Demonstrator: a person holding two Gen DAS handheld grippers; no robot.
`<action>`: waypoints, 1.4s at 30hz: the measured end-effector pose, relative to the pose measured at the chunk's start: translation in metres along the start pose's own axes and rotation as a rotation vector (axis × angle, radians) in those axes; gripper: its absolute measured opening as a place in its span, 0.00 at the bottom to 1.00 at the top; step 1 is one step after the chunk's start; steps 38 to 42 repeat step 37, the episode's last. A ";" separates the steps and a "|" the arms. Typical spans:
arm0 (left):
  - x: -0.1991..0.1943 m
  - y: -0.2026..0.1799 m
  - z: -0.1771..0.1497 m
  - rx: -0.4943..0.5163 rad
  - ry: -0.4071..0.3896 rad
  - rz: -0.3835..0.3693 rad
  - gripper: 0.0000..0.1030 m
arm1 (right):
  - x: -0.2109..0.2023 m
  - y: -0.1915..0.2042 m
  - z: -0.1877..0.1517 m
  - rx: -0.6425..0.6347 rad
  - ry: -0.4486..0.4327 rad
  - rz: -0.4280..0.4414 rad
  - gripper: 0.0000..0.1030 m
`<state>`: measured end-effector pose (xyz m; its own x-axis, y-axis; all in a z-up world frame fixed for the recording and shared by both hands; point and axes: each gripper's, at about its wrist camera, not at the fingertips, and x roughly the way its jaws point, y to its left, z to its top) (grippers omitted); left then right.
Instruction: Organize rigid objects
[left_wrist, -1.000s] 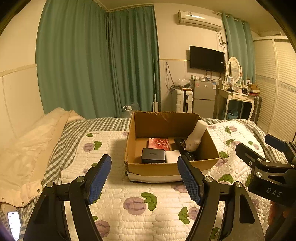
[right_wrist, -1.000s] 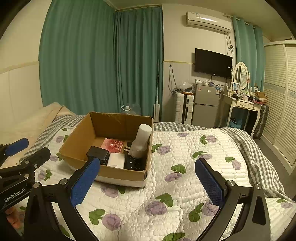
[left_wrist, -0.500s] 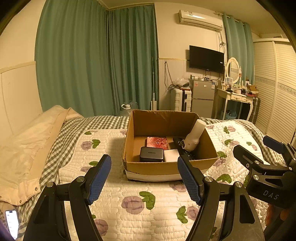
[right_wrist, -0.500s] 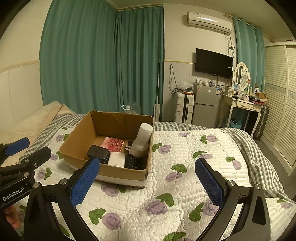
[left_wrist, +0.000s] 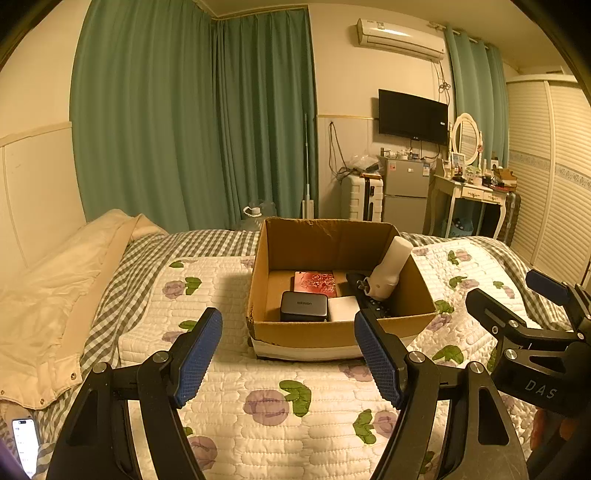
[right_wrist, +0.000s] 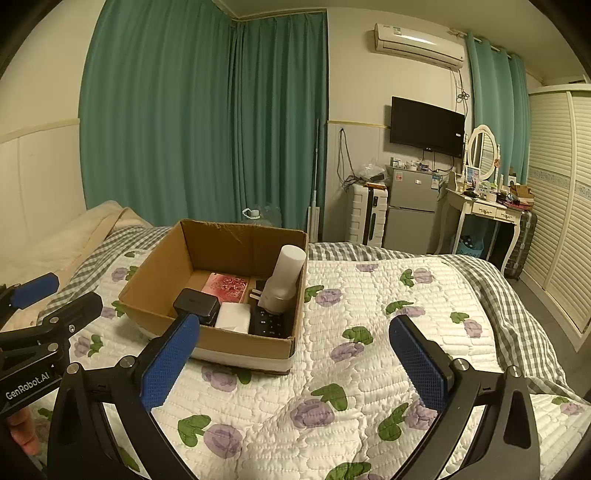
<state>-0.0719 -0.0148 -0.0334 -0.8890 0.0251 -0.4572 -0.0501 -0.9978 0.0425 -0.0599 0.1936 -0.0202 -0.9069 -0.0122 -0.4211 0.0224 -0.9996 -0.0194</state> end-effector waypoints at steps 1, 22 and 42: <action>0.000 0.000 0.000 0.001 0.000 0.001 0.75 | 0.000 0.000 0.000 -0.001 0.000 0.000 1.00; 0.001 0.001 -0.002 0.002 0.006 0.004 0.75 | 0.001 0.000 -0.003 0.001 0.005 -0.001 1.00; 0.002 0.002 -0.003 0.002 0.014 0.010 0.75 | 0.000 -0.002 -0.003 0.001 0.013 -0.003 1.00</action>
